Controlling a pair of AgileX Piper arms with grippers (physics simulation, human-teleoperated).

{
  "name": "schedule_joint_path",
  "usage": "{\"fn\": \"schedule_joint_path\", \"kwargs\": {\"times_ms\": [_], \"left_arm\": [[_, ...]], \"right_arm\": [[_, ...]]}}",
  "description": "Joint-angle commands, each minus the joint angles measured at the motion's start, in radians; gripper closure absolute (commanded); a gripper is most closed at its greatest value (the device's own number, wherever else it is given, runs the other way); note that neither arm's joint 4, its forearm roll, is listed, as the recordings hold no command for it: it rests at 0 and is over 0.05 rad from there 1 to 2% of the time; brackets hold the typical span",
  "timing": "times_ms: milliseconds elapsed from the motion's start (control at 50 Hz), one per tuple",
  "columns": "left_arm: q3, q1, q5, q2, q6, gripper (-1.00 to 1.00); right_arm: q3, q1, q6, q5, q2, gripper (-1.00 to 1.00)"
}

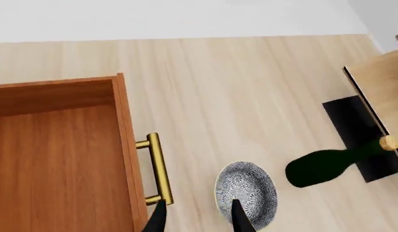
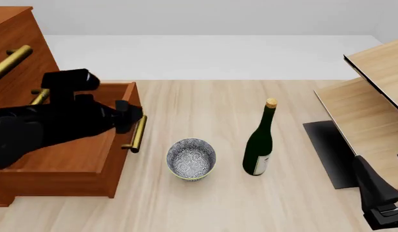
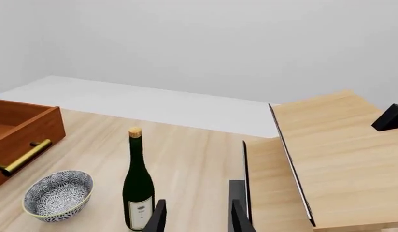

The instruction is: Put the wine bottle in the bottom drawer of the cabinet.

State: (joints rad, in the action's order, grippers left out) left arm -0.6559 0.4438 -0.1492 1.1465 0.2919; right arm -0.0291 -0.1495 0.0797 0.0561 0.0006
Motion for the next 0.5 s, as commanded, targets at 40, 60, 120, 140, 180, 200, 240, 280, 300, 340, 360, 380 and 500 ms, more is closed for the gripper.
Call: {"fn": "schedule_joint_path", "kwargs": {"times_ms": [40,60,120,140,180,200,240,280,300,340,360,380,500], "left_arm": [[-0.119,0.077,-0.038,-0.039,-0.025,-1.0],[-0.126,0.079,-0.041,-0.035,-0.029,-1.0],[-0.143,0.109,-0.032,-0.035,-0.05,-1.0],[-0.145,0.116,-0.027,-0.036,-0.043,-1.0],[-0.161,0.132,-0.022,-0.031,-0.047,-1.0],[-0.165,0.141,-0.021,-0.028,-0.055,-1.0],[-0.176,0.144,-0.014,-0.026,-0.055,-1.0],[-0.186,0.159,-0.006,-0.025,-0.081,-1.0],[-0.188,0.177,-0.002,-0.025,-0.089,-1.0],[-0.191,0.208,0.015,-0.024,-0.078,-1.0],[-0.189,0.205,0.025,-0.025,-0.073,-1.0],[-0.188,0.207,0.038,-0.026,-0.078,-1.0],[-0.173,0.249,0.104,-0.037,-0.13,-1.0]], "right_arm": [[0.001,-0.002,0.001,-0.001,0.0,-1.0],[0.001,-0.002,0.001,-0.001,0.0,-1.0],[0.001,-0.002,0.001,0.0,0.0,-1.0],[0.0,-0.002,0.001,0.0,0.0,-1.0],[0.001,-0.003,0.001,0.0,0.0,-1.0],[0.001,-0.004,0.003,-0.001,0.0,-1.0],[-0.001,-0.004,0.0,0.001,0.0,-1.0],[-0.003,-0.003,0.002,0.002,0.0,-1.0],[-0.004,-0.003,0.0,0.002,0.0,-1.0],[-0.005,-0.003,0.0,0.002,0.0,-1.0],[-0.005,-0.003,0.0,0.002,0.0,-1.0],[-0.005,-0.003,0.002,0.002,0.0,-1.0],[-0.007,-0.005,0.002,0.004,0.0,-1.0]]}}
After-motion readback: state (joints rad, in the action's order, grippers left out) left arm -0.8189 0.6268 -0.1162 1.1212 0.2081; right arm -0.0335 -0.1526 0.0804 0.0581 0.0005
